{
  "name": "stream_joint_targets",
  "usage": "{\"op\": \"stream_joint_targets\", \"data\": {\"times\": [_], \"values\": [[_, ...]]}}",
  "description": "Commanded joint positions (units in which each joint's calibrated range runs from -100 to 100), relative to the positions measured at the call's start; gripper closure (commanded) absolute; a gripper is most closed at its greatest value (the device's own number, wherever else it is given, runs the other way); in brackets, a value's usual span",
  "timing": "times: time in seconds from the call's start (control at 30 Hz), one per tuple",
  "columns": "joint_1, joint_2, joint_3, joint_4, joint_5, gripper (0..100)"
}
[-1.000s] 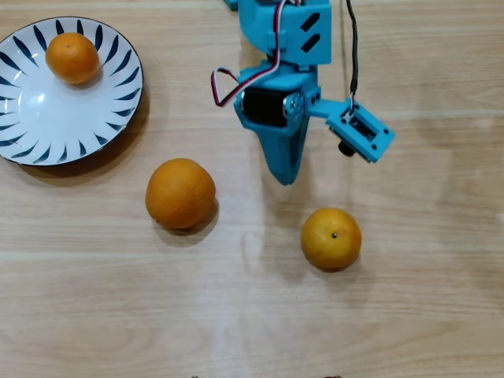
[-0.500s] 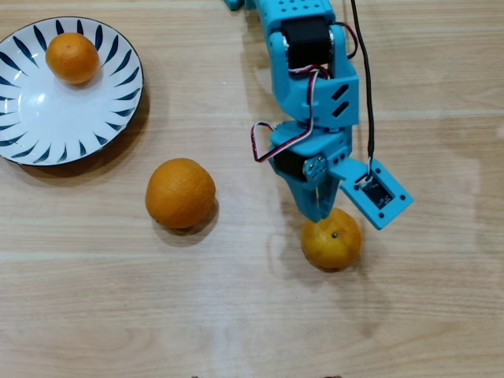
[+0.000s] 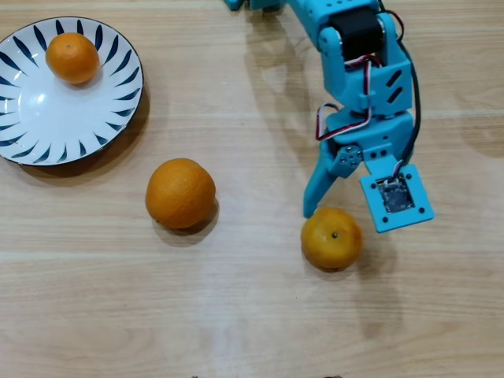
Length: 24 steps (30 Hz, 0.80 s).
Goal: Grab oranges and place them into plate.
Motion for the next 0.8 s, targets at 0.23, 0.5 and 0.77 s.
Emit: {"op": "stream_joint_targets", "data": {"times": [0.23,0.5,0.77], "values": [[1.34,2.70,5.35,-0.79,-2.95,60],[1.50,11.07,-2.08,-0.88,-2.85,60],[1.66,16.05,-9.77,-7.07,-0.91,60]]}}
